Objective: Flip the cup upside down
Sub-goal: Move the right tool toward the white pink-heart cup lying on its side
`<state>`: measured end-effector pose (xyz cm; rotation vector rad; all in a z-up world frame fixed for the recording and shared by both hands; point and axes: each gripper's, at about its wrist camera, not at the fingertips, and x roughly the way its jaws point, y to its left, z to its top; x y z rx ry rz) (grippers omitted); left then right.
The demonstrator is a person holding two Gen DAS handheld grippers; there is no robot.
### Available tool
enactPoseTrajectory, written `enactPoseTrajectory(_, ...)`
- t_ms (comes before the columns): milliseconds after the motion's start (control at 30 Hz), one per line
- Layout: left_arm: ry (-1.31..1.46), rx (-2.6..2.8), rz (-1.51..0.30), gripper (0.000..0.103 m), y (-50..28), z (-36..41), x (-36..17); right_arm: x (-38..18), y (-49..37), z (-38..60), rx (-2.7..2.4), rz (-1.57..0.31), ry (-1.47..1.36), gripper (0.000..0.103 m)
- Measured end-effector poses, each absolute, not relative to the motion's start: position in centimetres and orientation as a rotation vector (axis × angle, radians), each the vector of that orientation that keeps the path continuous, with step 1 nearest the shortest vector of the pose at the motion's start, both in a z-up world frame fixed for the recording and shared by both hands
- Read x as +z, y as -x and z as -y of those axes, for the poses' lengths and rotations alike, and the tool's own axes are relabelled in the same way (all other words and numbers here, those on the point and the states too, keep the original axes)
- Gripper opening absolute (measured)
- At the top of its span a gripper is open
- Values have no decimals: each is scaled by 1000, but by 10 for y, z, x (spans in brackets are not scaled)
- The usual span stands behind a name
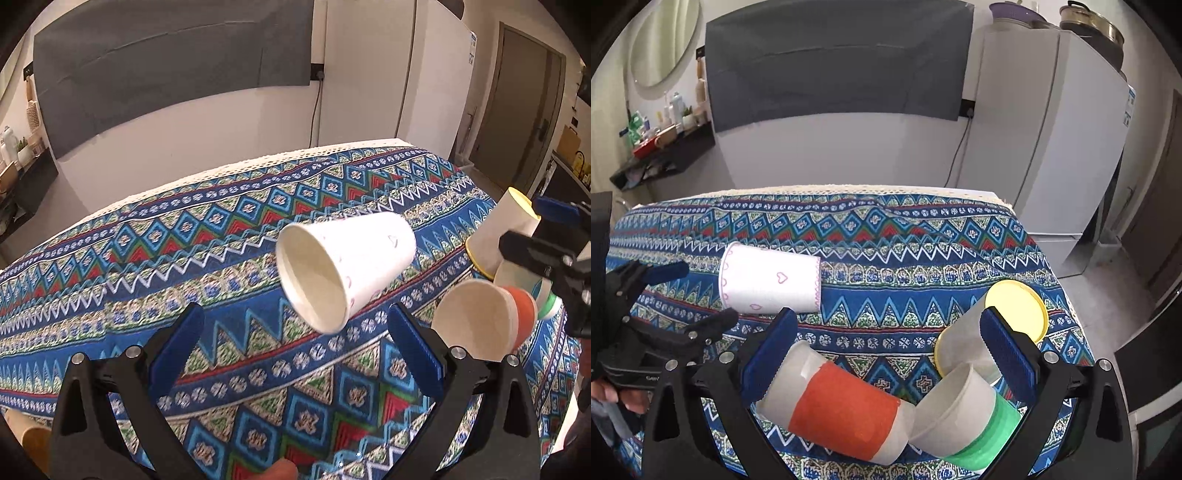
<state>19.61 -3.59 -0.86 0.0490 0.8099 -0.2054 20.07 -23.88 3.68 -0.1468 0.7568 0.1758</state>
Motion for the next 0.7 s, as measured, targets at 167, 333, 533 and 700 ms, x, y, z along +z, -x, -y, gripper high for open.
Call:
enactPoseTrajectory(167,-57,-243,-803,79,-207,47,-11,31,-205,245,176,-766,131,95)
enactPoseTrajectory(333,-79,-288,-805,40,-208,58,-16,29,-206,250,170,-777,110,95)
enactPoseTrajectory(533,-64,-298,-825,7,-209,57,-18,28,-202,252,172,-773,101,95)
enactPoseTrajectory(700,-71,-295,-834,4,-205,56,-16,29,-198,257,167,-774,86,95)
